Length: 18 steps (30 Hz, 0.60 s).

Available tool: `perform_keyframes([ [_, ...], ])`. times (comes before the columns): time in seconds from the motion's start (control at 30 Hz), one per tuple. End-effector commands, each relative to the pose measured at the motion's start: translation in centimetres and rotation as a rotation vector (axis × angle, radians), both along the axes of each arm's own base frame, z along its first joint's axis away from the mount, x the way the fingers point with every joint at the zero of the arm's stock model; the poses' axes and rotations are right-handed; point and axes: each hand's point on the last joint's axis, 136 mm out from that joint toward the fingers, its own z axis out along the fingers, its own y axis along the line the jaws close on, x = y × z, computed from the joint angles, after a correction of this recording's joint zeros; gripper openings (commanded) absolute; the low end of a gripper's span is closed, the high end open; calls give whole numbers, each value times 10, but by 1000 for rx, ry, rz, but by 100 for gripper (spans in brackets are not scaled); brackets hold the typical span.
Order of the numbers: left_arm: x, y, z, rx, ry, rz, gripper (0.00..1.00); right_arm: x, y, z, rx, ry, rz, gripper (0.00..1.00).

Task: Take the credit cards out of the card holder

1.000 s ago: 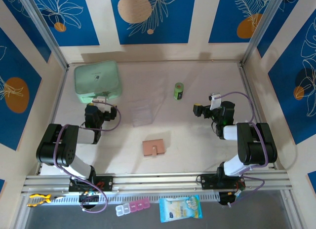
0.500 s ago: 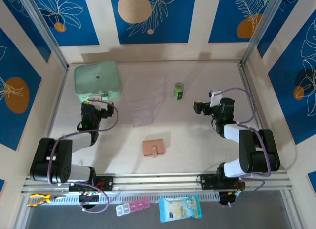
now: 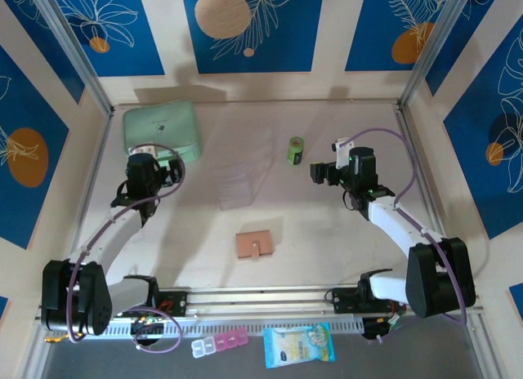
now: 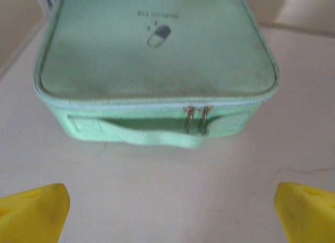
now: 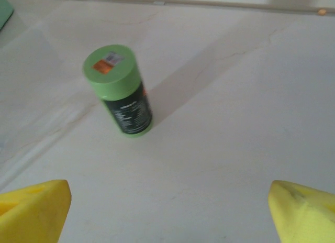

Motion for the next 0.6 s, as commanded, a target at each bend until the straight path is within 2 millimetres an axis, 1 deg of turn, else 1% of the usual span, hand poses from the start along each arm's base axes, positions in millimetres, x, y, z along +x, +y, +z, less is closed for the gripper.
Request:
perform_keyframes([
  [0.0, -22, -14, -21, -148, 189, 34, 100, -17, 6, -5, -20, 107, -47, 95],
  [0.1, -25, -28, -28, -218, 290, 40, 99, -25, 21, -4, 23, 161, -64, 94],
  [0.2, -26, -45, -34, -227, 383, 14, 99, -31, 34, -5, 47, 202, -68, 93],
  [0.33, -23, -72, -37, -222, 456, -40, 97, -35, 44, -7, 75, 237, -77, 93],
  [0.37, -21, -79, -37, -222, 462, -50, 96, -36, 46, -9, 81, 250, -77, 91],
  [0.43, -16, -96, -38, -231, 469, -93, 92, -36, 46, -12, 86, 276, -96, 86],
  [0.5, -13, -111, -40, -250, 479, -132, 87, -36, 47, -15, 90, 301, -108, 85],
  [0.57, -9, -126, -42, -263, 494, -167, 81, -36, 51, -16, 96, 317, -102, 84],
])
